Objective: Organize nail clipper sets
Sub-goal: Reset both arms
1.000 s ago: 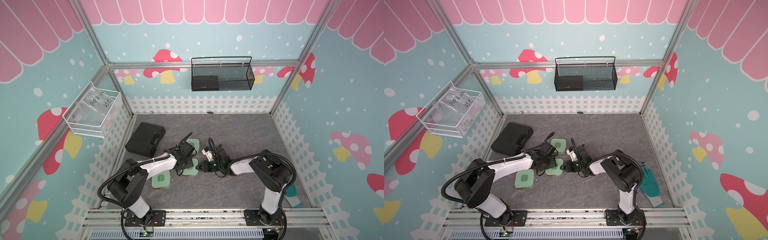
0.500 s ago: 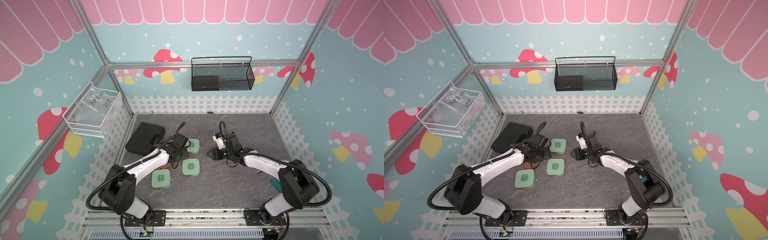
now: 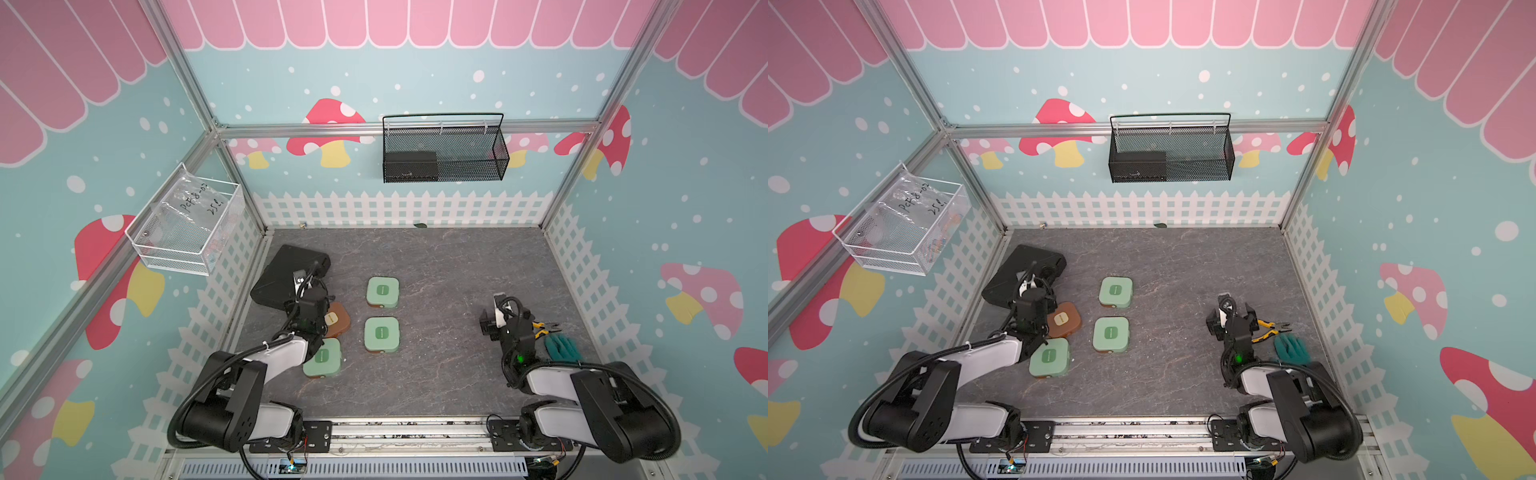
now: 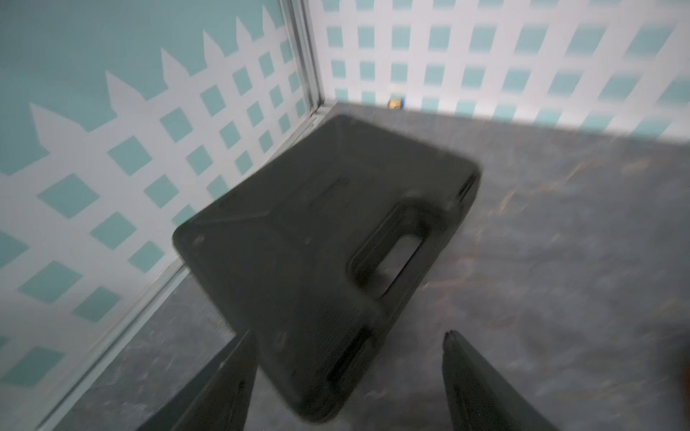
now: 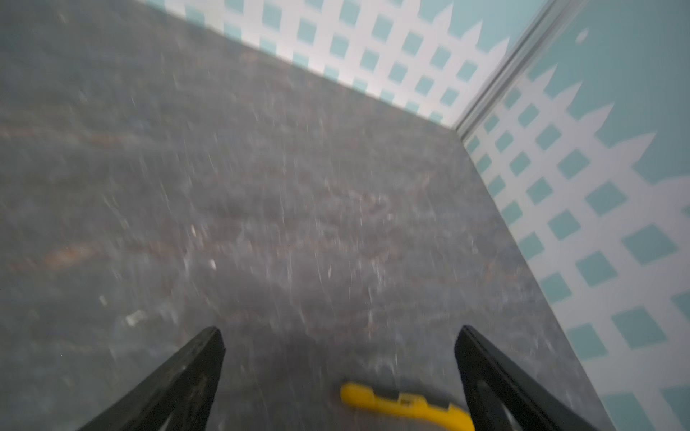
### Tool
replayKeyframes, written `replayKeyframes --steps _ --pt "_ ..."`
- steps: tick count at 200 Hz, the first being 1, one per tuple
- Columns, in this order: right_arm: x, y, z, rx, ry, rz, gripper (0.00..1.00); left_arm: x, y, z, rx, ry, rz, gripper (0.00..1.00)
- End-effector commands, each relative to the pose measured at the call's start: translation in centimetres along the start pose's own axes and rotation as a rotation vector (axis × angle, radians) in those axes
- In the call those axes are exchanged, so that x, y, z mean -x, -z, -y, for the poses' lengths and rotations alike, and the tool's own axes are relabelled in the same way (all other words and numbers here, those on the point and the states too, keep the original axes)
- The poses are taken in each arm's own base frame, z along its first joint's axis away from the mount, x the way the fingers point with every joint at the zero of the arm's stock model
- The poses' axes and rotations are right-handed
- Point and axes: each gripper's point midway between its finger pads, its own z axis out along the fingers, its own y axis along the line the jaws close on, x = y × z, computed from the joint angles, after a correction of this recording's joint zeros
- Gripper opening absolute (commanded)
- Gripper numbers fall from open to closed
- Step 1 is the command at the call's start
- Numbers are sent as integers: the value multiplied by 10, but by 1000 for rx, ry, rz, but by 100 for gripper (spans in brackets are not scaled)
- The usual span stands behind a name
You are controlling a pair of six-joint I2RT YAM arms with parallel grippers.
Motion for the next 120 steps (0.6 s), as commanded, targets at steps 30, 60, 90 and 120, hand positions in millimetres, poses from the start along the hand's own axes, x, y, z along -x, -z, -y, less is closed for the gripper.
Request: replayKeyframes --steps 30,60,90,120 --pt "88 -24 37 -5 -162 273 99 49 -7 -22 -35 181 78 80" --pt "77 -39 42 29 -211 259 99 49 -9 -19 -151 221 209 81" --pt "72 -27 41 80 -221 316 100 36 -27 14 -293 152 151 77" --pt "72 -25 41 78 -217 321 100 33 -29 11 -297 168 143 81"
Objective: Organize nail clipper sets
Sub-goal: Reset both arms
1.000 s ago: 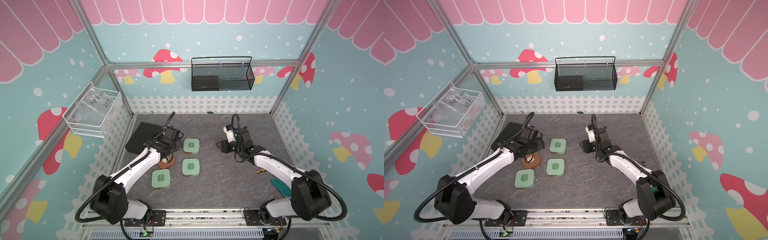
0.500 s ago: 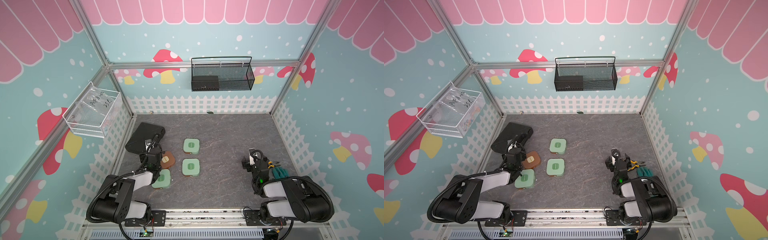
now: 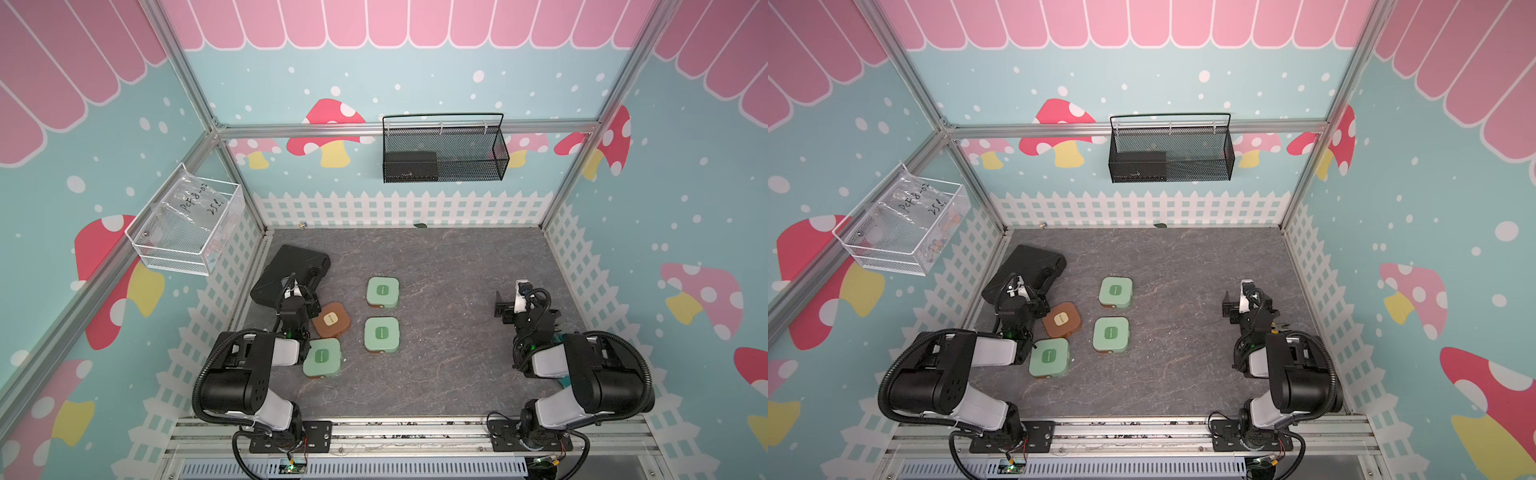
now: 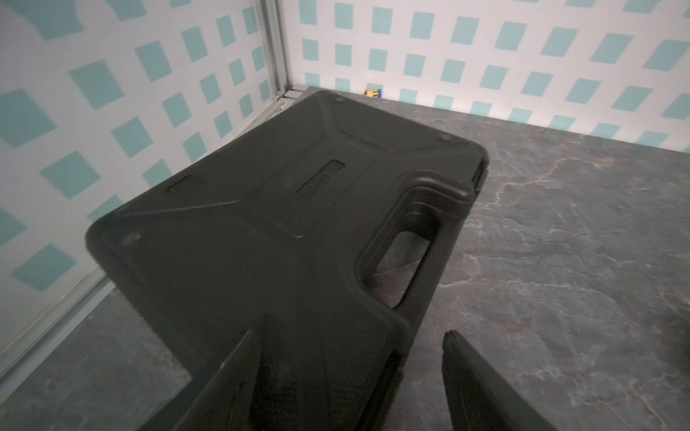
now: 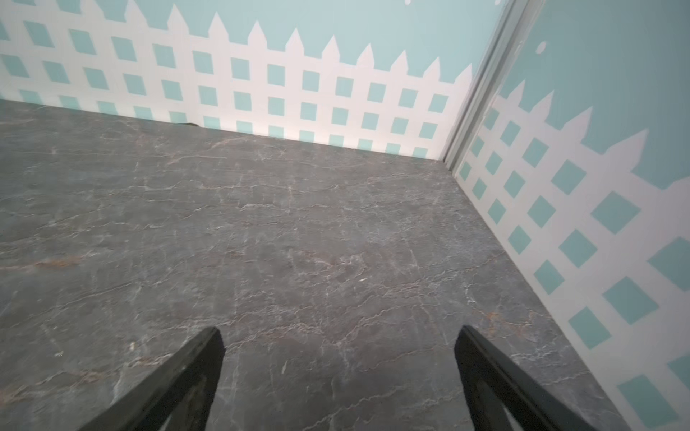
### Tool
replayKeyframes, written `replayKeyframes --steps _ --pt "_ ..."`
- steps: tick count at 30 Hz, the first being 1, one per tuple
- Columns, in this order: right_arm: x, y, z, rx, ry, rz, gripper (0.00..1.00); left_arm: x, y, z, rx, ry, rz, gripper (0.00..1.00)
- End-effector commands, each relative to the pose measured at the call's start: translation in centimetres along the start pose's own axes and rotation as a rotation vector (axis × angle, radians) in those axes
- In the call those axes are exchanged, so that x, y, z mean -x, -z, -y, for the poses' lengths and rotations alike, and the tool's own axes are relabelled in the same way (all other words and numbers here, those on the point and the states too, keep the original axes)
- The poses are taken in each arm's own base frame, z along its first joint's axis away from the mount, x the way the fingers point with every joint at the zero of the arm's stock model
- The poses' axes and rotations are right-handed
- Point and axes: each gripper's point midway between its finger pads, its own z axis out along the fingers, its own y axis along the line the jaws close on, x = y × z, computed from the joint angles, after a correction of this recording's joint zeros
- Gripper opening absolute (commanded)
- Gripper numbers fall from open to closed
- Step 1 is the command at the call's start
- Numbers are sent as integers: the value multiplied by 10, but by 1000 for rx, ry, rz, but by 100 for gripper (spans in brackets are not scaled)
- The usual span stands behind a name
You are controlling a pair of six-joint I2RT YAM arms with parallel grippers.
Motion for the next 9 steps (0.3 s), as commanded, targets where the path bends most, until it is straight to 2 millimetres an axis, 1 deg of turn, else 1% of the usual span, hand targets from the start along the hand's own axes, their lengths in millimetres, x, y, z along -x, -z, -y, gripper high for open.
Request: replayKeyframes --steps 1,2,4,5,6,8,9 --pt "23 4 -5 37 -2 105 100 27 0 12 -80 13 83 81" --pt "24 3 -5 32 -3 105 100 29 1 13 -84 12 112 81" --pt "24 3 -6 40 0 106 100 28 1 10 -74 22 85 83" --pt "24 3 -9 57 7 107 100 27 0 10 -71 19 91 89" --pt "22 -2 -13 77 17 87 100 30 1 11 -75 20 114 96" --pt "21 -5 -13 76 20 78 100 28 1 11 -74 19 85 99" --pt "22 -5 -13 76 19 79 100 28 0 10 -72 18 96 100"
